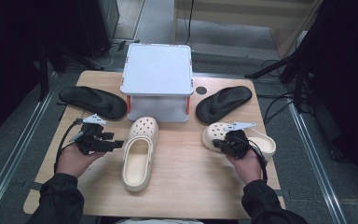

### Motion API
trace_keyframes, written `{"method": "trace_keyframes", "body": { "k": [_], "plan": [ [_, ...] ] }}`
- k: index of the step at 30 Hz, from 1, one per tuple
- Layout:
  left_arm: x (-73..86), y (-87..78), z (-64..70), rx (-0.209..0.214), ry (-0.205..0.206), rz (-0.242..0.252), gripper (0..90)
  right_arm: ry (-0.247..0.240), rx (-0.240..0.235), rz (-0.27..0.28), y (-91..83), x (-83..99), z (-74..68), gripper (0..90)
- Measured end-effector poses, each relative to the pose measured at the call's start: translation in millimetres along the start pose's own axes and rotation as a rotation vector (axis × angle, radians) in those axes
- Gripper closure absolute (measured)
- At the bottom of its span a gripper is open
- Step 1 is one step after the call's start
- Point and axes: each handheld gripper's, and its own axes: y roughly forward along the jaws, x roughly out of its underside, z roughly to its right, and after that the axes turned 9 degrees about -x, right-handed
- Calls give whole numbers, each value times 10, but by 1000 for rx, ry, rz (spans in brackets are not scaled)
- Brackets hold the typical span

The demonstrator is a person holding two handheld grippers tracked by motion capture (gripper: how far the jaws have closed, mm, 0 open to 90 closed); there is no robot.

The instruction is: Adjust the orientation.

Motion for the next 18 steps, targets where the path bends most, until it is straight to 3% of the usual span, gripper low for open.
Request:
{"method": "trace_keyframes", "body": {
  "k": [15, 18],
  "plan": [
    [129, -73, -20, -4, -38, -12, 416, 38, 16, 4, 107, -180, 98, 900],
    [136, -81, -13, -8, -35, -8, 416, 51, -8, 46, 5, -209, 79, 900]
  ]
}}
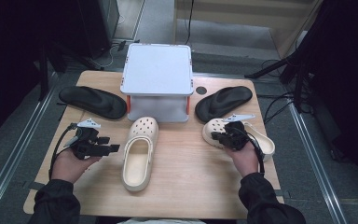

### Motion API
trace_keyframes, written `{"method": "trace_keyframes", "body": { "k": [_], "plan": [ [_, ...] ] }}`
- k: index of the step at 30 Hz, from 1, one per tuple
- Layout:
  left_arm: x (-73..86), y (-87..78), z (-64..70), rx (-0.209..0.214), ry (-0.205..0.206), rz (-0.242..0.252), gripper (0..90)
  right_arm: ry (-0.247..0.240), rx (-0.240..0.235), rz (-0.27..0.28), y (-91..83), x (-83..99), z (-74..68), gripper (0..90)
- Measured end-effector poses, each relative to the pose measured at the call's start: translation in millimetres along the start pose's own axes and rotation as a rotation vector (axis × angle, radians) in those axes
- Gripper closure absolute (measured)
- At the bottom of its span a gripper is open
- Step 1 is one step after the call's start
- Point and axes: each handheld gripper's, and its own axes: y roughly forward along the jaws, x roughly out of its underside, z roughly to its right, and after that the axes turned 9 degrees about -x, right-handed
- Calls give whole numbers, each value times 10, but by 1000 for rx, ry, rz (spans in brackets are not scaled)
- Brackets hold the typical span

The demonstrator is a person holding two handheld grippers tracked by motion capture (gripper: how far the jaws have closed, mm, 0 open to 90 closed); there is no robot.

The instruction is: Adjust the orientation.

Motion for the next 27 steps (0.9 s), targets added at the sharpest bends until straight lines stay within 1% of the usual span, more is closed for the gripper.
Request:
{"method": "trace_keyframes", "body": {
  "k": [3, 5, 7, 8, 10, 13, 16, 18, 20, 25, 27],
  "plan": [
    [-5, 4, -7, 6, 4, -6, 416, 3, -12, 51, -185, -27, -34, 900],
    [-6, 7, -8, 11, 1, -9, 416, -4, -3, 73, -327, -22, -47, 900],
    [-6, 5, -7, 11, 2, -8, 415, -2, 10, 89, -454, 7, -33, 900],
    [-7, 5, -4, 11, -2, -7, 415, -1, 25, 92, -506, 30, -15, 900],
    [-8, 3, -1, 8, 2, -1, 415, 9, 39, 90, -586, 72, 38, 900],
    [-10, 4, 2, 9, 2, -5, 415, 40, 68, 100, -705, 136, 156, 900],
    [-9, 15, 3, 5, 1, -7, 415, 65, 88, 110, -786, 174, 248, 900],
    [-7, 17, 2, 6, -3, -5, 415, 80, 72, 122, -821, 190, 295, 900],
    [-7, 15, 0, 7, -4, -5, 415, 79, 71, 129, -844, 198, 311, 900],
    [-9, 14, 2, 8, 1, -7, 415, 84, 97, 124, -888, 217, 337, 900],
    [-10, 13, 2, 10, 1, -8, 415, 81, 126, 105, -879, 228, 351, 900]
  ]
}}
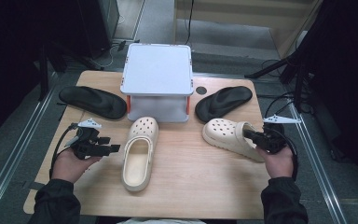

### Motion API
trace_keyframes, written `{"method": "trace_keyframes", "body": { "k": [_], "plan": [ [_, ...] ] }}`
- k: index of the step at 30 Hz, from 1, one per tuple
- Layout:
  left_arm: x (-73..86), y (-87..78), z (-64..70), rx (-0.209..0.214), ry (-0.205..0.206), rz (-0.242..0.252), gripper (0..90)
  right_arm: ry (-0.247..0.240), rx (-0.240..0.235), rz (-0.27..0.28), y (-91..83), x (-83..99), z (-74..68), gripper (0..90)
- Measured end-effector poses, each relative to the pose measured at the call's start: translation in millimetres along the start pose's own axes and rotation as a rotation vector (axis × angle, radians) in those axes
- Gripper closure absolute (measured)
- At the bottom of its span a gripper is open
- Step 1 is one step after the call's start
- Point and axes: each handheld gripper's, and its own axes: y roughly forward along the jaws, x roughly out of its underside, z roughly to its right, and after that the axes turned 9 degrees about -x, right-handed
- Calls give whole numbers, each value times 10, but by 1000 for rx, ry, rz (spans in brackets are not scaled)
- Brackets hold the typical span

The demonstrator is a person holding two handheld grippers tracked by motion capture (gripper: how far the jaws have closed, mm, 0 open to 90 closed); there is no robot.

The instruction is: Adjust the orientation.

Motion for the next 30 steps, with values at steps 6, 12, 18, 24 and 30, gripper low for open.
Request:
{"method": "trace_keyframes", "body": {
  "k": [6, 12, 18, 24, 30],
  "plan": [
    [3, 5, -3, -1, -2, 0, 415, -8, 35, -83, 107, 48, 73, 900],
    [-9, 4, -5, 2, -2, 2, 415, -24, 28, -104, 112, 50, 9, 900],
    [-40, 23, 2, 9, 5, 6, 415, -45, -7, -135, 138, 63, -147, 900],
    [-70, 30, 0, 12, 9, 16, 414, -61, -20, -144, 166, 80, -270, 900],
    [-126, 62, -12, 27, 6, 27, 414, -47, -38, -136, 215, 100, -397, 900]
  ]
}}
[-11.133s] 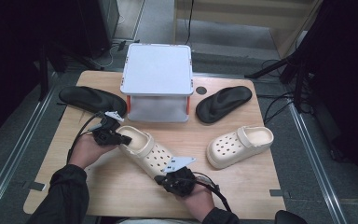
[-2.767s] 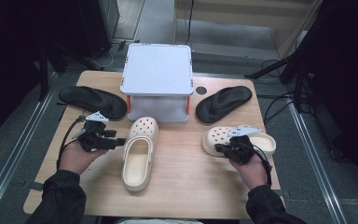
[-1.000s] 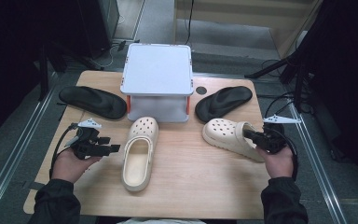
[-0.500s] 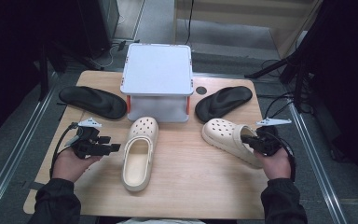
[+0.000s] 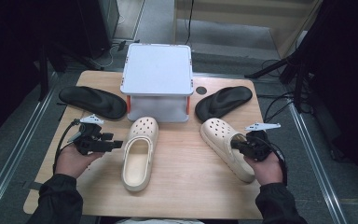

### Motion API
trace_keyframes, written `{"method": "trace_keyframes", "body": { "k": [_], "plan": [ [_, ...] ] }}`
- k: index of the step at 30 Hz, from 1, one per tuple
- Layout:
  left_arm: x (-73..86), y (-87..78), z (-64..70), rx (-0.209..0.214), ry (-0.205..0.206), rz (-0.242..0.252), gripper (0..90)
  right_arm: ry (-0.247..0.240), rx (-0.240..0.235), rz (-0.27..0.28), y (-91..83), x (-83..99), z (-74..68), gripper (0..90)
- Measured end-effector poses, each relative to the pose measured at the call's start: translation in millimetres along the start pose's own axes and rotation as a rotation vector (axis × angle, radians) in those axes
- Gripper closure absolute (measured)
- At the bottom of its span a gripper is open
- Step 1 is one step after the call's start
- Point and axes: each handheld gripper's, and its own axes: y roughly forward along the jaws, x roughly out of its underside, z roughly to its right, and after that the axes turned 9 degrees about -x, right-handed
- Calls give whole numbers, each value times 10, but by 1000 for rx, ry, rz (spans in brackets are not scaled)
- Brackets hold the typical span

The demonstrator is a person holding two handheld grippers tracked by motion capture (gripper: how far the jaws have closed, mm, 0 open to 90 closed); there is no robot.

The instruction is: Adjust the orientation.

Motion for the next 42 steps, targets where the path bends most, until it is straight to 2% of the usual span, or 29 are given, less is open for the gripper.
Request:
{"method": "trace_keyframes", "body": {
  "k": [7, 11, 15, 19, 24, 26, 29, 33, 34, 38, 42],
  "plan": [
    [-53, 36, 14, 11, 12, -5, 413, 33, -25, 11, 58, 3, -115, 900],
    [-75, 49, 16, 15, 16, -3, 414, 28, -35, 23, 114, 1, -194, 900],
    [-91, 62, 16, 19, 14, -5, 413, 24, -47, 38, 138, 0, -214, 892],
    [-101, 69, 17, 21, 14, -8, 413, 22, -51, 62, 43, 9, -205, 885],
    [-104, 74, 18, 22, 9, -5, 413, 25, -31, 123, -147, 26, -159, 859],
    [-104, 74, 17, 20, 13, -9, 413, 33, -20, 132, -186, 32, -121, 819],
    [-105, 75, 14, 21, 15, -13, 413, 42, 9, 149, -212, 48, -54, 643],
    [-105, 79, 14, 21, 14, -16, 412, 55, 19, 137, -172, 76, 13, 582],
    [-105, 79, 16, 22, 13, -18, 412, 65, 18, 118, -127, 89, 42, 566],
    [-105, 81, 16, 22, 13, -18, 412, 71, 18, 100, -73, 98, 58, 552],
    [-105, 84, 21, 24, 13, -19, 412, 80, 37, 74, 27, 104, 99, 551]
  ]
}}
